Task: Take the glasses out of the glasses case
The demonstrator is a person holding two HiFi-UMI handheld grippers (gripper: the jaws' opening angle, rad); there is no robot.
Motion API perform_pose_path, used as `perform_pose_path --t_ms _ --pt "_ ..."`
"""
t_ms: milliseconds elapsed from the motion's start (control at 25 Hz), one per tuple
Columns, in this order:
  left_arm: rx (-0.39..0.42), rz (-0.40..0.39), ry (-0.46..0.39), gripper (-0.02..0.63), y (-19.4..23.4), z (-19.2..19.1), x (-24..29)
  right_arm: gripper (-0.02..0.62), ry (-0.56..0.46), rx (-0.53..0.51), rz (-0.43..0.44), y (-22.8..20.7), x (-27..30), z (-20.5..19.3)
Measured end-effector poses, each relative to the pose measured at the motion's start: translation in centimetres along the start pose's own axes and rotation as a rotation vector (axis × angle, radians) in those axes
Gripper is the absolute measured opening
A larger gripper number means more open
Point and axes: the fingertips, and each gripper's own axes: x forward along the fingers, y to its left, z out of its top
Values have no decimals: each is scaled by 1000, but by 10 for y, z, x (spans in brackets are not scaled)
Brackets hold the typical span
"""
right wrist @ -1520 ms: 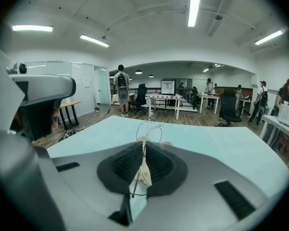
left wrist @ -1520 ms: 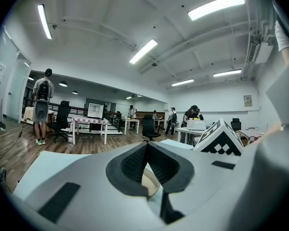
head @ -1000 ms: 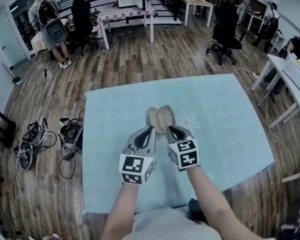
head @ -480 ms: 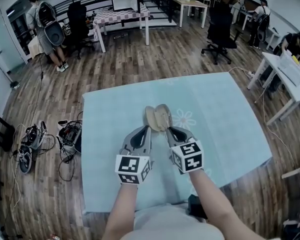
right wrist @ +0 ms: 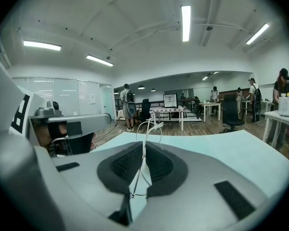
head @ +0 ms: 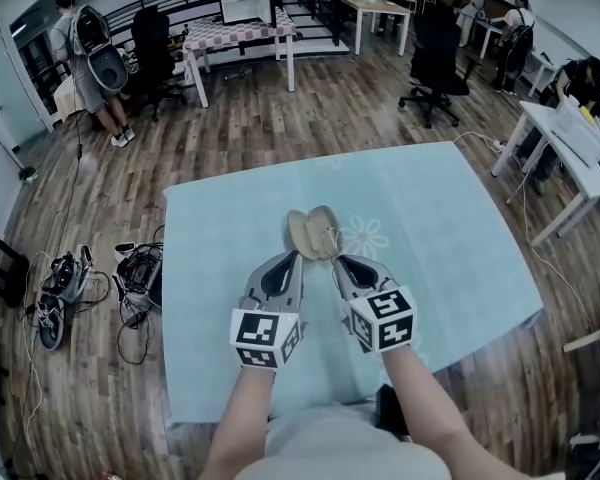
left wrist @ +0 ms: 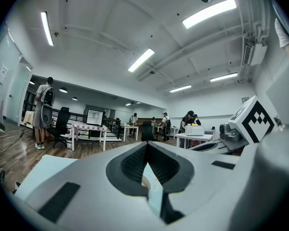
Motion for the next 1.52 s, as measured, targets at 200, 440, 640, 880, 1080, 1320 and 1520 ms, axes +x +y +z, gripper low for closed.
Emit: perform_pose_path --t_ms 200,440,640,880,1080,1320,1520 --pt "11 -17 -26 8 -7 5 -3 25 -48 -28 14 8 -9 3" --pt "19 -23 -33 8 -17 5 -4 25 -83 -14 19 10 -15 9" --pt "26 -33 -40 8 -20 10 -5 25 -129 -67 29 18 -19 21" --pt "29 -40 -47 8 -20 12 -10 25 -135 -79 11 20 -21 23" --pt "31 -44 -47 8 -23 12 -9 25 -137 -77 -3 16 -23 23" --pt "32 -48 -48 8 -24 13 -11 25 -132 -77 -11 19 -23 23" --pt "33 -51 -48 8 -25 12 -11 25 -136 -72 -8 19 -23 23"
